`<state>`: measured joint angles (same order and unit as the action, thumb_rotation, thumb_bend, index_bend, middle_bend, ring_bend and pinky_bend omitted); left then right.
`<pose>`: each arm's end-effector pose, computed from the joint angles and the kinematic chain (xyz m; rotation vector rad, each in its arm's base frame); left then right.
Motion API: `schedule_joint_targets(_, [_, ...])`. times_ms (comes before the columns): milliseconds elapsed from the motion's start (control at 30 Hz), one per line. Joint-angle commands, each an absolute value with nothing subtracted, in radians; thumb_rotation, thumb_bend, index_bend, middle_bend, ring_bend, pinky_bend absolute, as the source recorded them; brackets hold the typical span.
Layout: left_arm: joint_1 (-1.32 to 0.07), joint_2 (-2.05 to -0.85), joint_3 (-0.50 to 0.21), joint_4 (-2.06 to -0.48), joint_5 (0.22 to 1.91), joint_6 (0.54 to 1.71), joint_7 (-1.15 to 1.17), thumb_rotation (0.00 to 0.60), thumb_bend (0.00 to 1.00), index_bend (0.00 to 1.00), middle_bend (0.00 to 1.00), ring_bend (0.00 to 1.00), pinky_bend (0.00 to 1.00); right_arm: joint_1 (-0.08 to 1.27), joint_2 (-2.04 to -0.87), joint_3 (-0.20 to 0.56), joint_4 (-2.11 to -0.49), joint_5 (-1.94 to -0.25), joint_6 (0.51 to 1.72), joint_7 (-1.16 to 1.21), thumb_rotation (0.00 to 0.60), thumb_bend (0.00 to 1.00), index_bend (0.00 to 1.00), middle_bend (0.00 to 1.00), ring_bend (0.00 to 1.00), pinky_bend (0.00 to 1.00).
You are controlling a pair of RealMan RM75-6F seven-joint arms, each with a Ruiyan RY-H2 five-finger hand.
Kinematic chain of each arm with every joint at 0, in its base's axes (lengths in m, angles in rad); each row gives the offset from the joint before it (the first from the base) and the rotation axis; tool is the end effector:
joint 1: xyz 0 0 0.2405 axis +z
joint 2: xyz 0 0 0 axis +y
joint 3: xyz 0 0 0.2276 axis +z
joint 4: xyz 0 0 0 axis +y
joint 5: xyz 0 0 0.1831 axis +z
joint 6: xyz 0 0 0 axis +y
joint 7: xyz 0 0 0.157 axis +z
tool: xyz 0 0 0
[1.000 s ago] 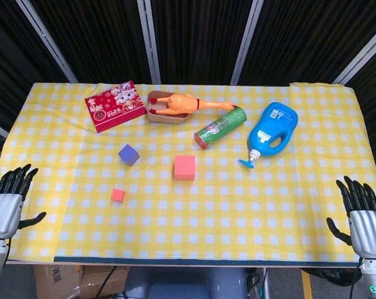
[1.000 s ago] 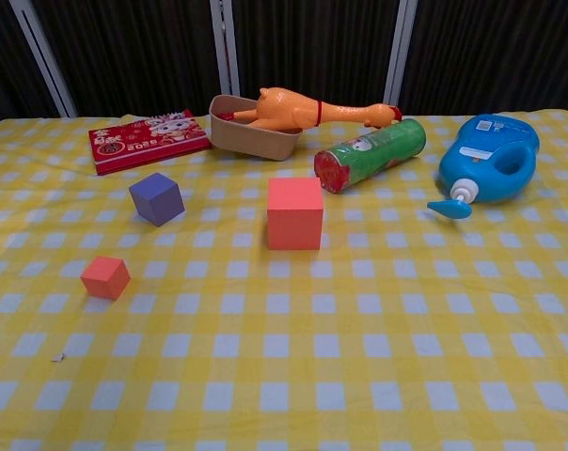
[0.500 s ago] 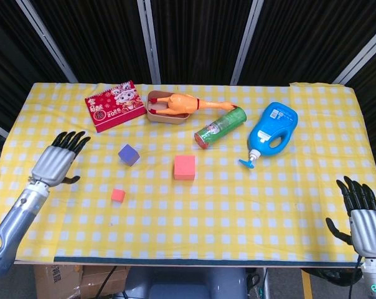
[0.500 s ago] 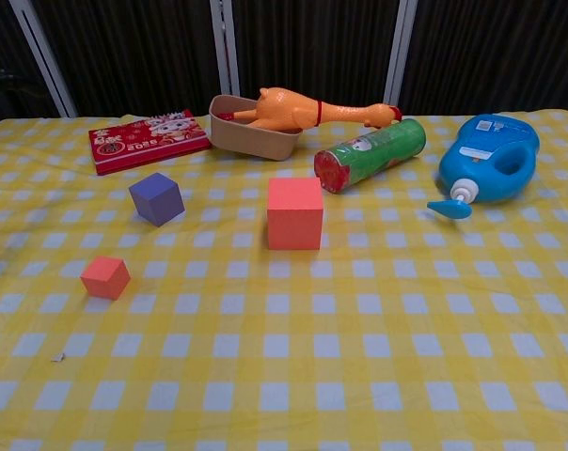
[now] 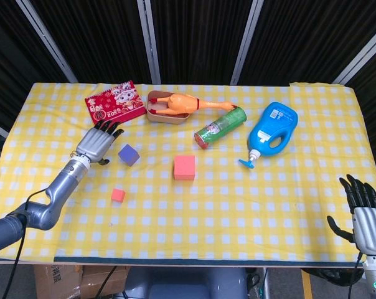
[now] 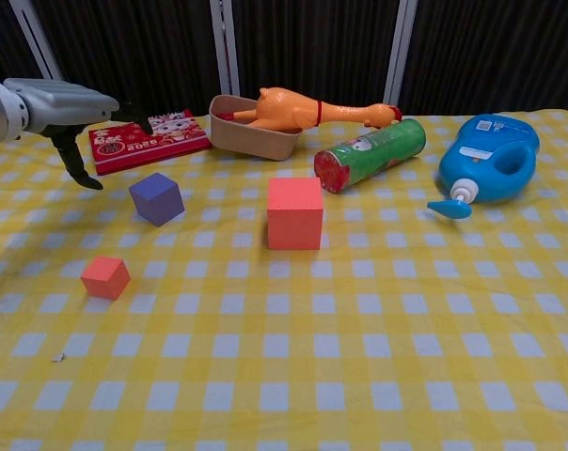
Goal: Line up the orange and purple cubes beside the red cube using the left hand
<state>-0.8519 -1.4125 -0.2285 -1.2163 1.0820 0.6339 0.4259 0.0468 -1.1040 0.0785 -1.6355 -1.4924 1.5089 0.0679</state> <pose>-0.1633 0.4027 0.0535 -1.9435 -0.6899 -0.5544 -0.2759 -0.1840 0.1818 1.3018 -0.9467 0.9694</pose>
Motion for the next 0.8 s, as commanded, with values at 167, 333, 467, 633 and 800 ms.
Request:
schedule_joint_targets(167, [-0.906,-1.475,-0.201,-1.144,1.047,0.597,0.437,0.6,0.24,0.16,0.0,0.0,0.02,0.048,-1.101,0.08,-1.639,-1.487,1.505,0.074,0.6,0.37,0.0,0.0,0.0,0.04])
schedule_joint_targets(333, [-0.927,-1.509,-0.183,-1.102,1.024,0.583,0.441,0.6,0.24,0.17,0.0,0.0,0.02,0.047,-1.1,0.08,-1.64,-1.49,1.507,0.075,0.6,0.37,0.0,0.0,0.0,0.04])
schedule_joint_targets(467, [-0.944,-1.542,-0.172,-1.06,1.002,0.573,0.443,0.6,0.26,0.2,0.0,0.0,0.02,0.047,-1.1,0.08,-1.641,-1.488,1.507,0.077,0.6,0.37,0.0,0.0,0.0,0.04])
schedule_joint_targets(633, [-0.957,-1.577,-0.167,-1.027,0.997,0.578,0.426,0.6,0.31,0.26,0.0,0.0,0.02,0.047,-1.099,0.08,-1.641,-1.489,1.506,0.08,0.6,0.37,0.0,0.0,0.0,0.04])
schedule_joint_targets(800, [-0.961,-1.592,-0.162,-1.014,0.999,0.589,0.415,0.6,0.35,0.37,0.0,0.0,0.02,0.047,-1.098,0.08,-1.641,-1.488,1.507,0.082,0.6,0.37,0.0,0.0,0.0,0.04])
